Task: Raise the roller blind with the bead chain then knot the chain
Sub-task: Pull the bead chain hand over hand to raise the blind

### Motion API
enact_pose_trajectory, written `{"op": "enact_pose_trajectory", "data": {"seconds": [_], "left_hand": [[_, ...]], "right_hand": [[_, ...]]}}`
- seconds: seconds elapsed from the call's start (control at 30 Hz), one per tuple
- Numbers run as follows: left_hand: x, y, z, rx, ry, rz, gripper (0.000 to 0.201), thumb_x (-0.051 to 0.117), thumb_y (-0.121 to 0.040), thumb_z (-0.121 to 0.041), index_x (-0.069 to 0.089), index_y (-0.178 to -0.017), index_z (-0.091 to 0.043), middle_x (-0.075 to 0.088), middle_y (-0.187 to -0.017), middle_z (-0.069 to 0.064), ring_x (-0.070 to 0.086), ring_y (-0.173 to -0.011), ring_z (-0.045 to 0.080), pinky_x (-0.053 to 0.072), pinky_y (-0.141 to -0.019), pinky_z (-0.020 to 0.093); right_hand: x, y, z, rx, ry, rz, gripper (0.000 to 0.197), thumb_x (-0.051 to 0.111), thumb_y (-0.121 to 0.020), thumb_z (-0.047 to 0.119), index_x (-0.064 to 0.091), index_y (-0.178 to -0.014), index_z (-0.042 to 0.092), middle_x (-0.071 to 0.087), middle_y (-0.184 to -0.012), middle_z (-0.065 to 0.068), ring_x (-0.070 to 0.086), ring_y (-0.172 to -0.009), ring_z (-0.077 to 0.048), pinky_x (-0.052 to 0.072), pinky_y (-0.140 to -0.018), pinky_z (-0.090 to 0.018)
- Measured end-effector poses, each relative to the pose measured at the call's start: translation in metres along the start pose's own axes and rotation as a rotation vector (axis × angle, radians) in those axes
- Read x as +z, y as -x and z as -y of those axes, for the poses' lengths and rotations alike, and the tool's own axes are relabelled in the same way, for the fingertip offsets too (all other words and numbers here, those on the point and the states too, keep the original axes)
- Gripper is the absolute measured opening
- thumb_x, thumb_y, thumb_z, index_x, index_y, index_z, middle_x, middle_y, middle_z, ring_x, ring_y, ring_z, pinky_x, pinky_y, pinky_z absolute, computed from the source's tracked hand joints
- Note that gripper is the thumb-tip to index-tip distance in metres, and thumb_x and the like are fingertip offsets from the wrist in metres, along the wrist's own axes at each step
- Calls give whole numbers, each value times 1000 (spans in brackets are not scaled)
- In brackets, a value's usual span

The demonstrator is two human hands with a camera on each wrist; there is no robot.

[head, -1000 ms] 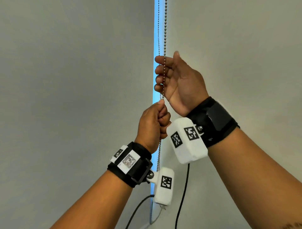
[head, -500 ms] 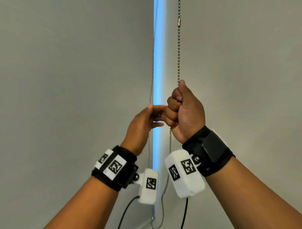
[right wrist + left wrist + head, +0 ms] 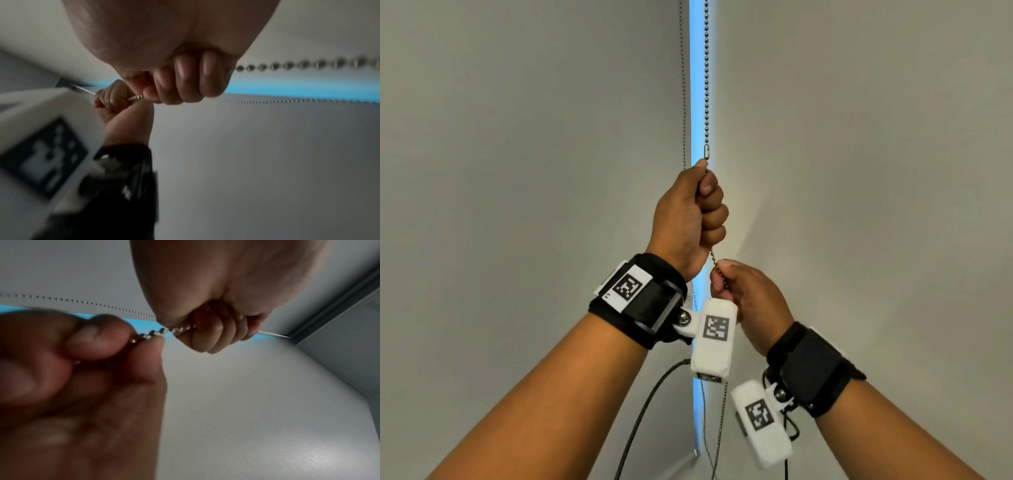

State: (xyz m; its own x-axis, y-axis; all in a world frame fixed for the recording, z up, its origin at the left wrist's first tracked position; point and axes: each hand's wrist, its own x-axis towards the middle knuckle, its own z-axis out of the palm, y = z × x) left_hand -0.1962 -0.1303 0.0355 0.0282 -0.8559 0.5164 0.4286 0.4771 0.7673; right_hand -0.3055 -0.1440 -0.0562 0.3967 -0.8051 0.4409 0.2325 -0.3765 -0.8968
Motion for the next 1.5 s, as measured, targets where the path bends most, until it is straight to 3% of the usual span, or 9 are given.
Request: {"op": "enact_pose_trajectory", "data": {"seconds": [0.1, 0.4, 0.6, 0.7, 0.93, 1.2, 1.3, 1.4, 1.5], "left_hand": [[-3, 5, -2, 3, 42, -36, 41, 41, -102, -33, 32, -63, -23, 18, -54, -8, 8, -45, 9, 8, -39, 18], [2, 29, 12, -63, 113, -10, 43, 41, -102, -37, 31, -62, -24, 21, -50, -10, 14, -37, 5, 9, -37, 17], [1, 38, 29, -60, 83, -43, 30, 62, -86, -40, 47, -65, -25, 22, -68, 3, 18, -62, 16, 16, -57, 31], [-10, 43, 35, -104, 48, -17, 25, 63, -80, -40, 54, -68, -20, 31, -76, 12, 13, -74, 26, 18, -61, 36], [-20, 17, 0, -12, -289, 69, 52, 40, -98, -36, 59, -118, 9, 62, -105, 21, 61, -93, 29, 51, -92, 48], [6, -5, -39, -31, -244, 191, 49, 33, -106, -39, 63, -116, -1, 67, -92, 10, 67, -92, 26, 50, -88, 40], [17, -9, -40, -16, -119, 143, 35, 39, -106, -33, 59, -89, -10, 46, -68, 1, 52, -58, 14, 53, -68, 31], [16, -8, -32, -1, -70, 73, 38, 42, -104, -32, 44, -69, -18, 24, -61, -4, 20, -48, 10, 27, -47, 24], [10, -6, -23, 16, -26, 9, 42, 42, -103, -33, 33, -64, -22, 17, -59, -6, 9, -47, 10, 11, -41, 24]], "right_hand": [[-13, -14, 21, -13, -26, 10, 31, 46, -89, 28, 66, -94, 6, 67, -84, -12, 57, -69, -20, 48, -67, -33], [2, -66, 131, -96, -373, 101, 46, 37, -103, 45, 58, -116, 6, 69, -99, -11, 67, -83, -21, 55, -76, -33], [29, -70, 146, -111, -544, 76, 42, 37, -104, 44, 53, -79, 15, 34, -54, 5, 27, -41, -9, 22, -37, -19], [33, -62, 139, -116, -535, 11, 42, 39, -104, 41, 38, -66, 22, 20, -50, 9, 14, -39, -8, 15, -34, -16], [23, -37, 115, -148, -566, 6, 41, 40, -103, 42, 37, -66, 24, 20, -50, 9, 14, -38, -7, 15, -35, -15], [25, -22, 64, -23, -565, 47, 42, 39, -102, 45, 34, -67, 24, 19, -51, 9, 8, -43, -9, 13, -35, -15], [20, -25, 52, -25, -487, 65, 39, 41, -100, 41, 36, -66, 23, 16, -55, 6, 9, -46, -10, 7, -41, -24], [5, -32, 46, -20, -174, 93, 32, 48, -92, 36, 48, -65, 18, 25, -57, 1, 18, -48, -12, 13, -45, -27], [-15, -43, 51, -29, 181, 79, 21, 51, -78, 23, 68, -76, 12, 59, -70, -6, 49, -62, -18, 40, -56, -30]]}}
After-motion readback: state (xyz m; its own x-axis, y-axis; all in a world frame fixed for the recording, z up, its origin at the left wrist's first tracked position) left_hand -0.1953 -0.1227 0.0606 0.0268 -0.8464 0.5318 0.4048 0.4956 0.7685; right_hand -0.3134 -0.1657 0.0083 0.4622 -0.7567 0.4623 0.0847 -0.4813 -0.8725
